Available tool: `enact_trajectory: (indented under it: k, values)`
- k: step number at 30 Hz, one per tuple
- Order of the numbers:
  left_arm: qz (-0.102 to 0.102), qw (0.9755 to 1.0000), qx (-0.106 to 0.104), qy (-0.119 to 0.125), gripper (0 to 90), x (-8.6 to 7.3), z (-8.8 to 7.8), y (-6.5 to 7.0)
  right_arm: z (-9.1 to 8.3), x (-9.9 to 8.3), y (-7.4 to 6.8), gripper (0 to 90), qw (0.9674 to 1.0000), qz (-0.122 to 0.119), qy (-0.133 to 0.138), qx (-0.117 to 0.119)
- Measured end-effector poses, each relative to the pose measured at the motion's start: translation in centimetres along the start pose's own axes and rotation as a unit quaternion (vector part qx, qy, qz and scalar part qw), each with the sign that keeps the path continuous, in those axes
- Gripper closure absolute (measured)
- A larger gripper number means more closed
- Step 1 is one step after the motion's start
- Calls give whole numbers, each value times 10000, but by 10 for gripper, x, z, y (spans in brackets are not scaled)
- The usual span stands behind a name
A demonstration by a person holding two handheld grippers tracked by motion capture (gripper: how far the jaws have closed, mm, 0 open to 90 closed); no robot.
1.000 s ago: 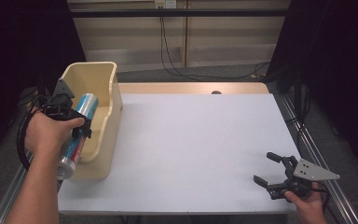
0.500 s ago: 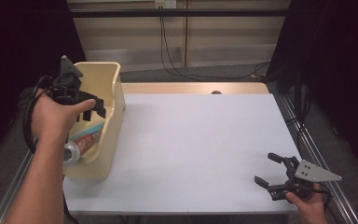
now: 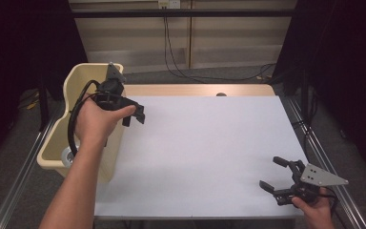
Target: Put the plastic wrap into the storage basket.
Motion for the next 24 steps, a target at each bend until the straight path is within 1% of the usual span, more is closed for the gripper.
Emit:
enact_trajectory:
  k: [2, 5, 6, 7, 10, 12, 13, 14, 16, 19, 20, 24]
  values:
    - [76, 10000, -13, -13, 143, -1, 5, 7, 0, 0, 0, 41, 10000, 0, 1, 2]
    - [163, 9998, -71, 2, 139, -2, 11, 15, 0, 0, 0, 41, 10000, 14, 12, -3]
    - [191, 9998, -89, -17, 137, -4, 17, 19, 0, 0, 0, 41, 10000, -1, 9, -10]
    - [191, 9998, -89, -17, 136, -4, 17, 19, 0, 0, 0, 41, 10000, -1, 9, -10]
    - [251, 9995, -152, -95, 134, -7, 27, 25, 1, 0, -1, 41, 10000, 8, -5, 3]
    - [275, 9994, -197, -102, 129, -9, 35, 30, 1, 0, -1, 41, 10000, -2, 0, 10]
    - [356, 9990, -229, -131, 124, -11, 42, 33, 1, 0, 0, 41, 10000, -14, 2, 4]
    - [356, 9990, -229, -131, 124, -11, 42, 33, 1, 0, 0, 41, 10000, -14, 2, 4]
    - [375, 9988, -283, -98, 121, -13, 49, 37, 2, -1, 0, 41, 10000, -18, -21, 7]
    - [384, 9986, -352, -127, 115, -17, 57, 40, 2, 0, -1, 41, 10000, -36, -18, 13]
    - [417, 9983, -376, -159, 116, -18, 60, 40, 2, 0, -1, 41, 10000, -49, -15, 19]
    - [436, 9981, -380, -195, 101, -24, 74, 42, 2, -1, -1, 41, 10000, -56, -29, 19]
Point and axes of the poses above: each handheld gripper's, and its own axes: z roughly forward along the jaws, x roughly out of its top, y roughly to its right, the point moved 9 cm from there along z, roughly forward along the jaws, and after that the axes turned 7 degrees about -z, right-handed, at the moved point
